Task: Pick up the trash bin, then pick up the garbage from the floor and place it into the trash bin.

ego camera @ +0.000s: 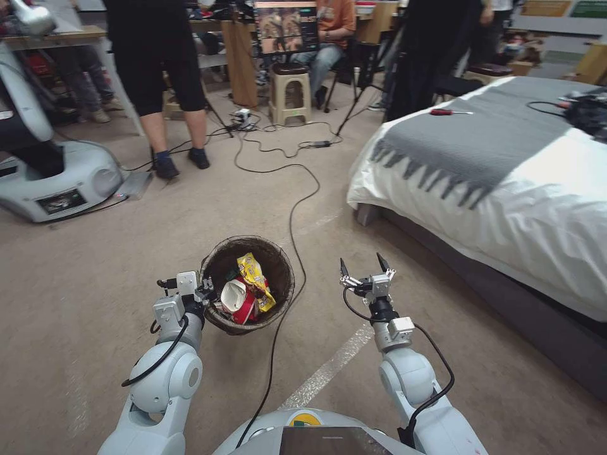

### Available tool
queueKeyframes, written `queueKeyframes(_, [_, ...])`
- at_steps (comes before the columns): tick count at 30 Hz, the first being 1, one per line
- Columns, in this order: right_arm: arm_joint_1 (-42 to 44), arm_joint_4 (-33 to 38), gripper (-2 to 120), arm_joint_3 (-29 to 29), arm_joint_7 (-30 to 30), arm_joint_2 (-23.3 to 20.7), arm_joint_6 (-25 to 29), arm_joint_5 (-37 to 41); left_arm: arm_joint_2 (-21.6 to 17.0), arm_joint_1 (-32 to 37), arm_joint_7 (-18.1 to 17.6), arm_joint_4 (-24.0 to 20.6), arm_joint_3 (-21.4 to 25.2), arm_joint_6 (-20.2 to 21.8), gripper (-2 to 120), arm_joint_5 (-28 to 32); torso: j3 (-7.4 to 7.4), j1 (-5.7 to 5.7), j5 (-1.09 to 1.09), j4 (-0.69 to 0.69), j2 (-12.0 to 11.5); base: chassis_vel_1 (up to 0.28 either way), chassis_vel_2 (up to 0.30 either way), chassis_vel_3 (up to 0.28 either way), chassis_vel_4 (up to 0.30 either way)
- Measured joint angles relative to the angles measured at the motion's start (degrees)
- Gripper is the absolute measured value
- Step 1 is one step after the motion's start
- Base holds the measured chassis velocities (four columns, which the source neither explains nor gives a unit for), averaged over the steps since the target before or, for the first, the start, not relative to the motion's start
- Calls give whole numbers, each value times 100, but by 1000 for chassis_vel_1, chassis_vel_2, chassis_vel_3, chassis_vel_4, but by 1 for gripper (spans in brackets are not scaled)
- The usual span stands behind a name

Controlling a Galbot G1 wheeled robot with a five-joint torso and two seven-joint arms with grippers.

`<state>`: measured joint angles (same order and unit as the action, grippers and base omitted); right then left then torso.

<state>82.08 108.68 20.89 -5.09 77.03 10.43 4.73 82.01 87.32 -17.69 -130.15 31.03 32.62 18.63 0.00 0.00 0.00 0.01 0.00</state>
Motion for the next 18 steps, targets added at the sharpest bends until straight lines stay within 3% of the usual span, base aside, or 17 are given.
queueKeyframes(18, [13,-15,100,1,3,25,40,-9,52,10,-45,195,41,-27,4,9,0,0,-1,1,0,123,123,115,124])
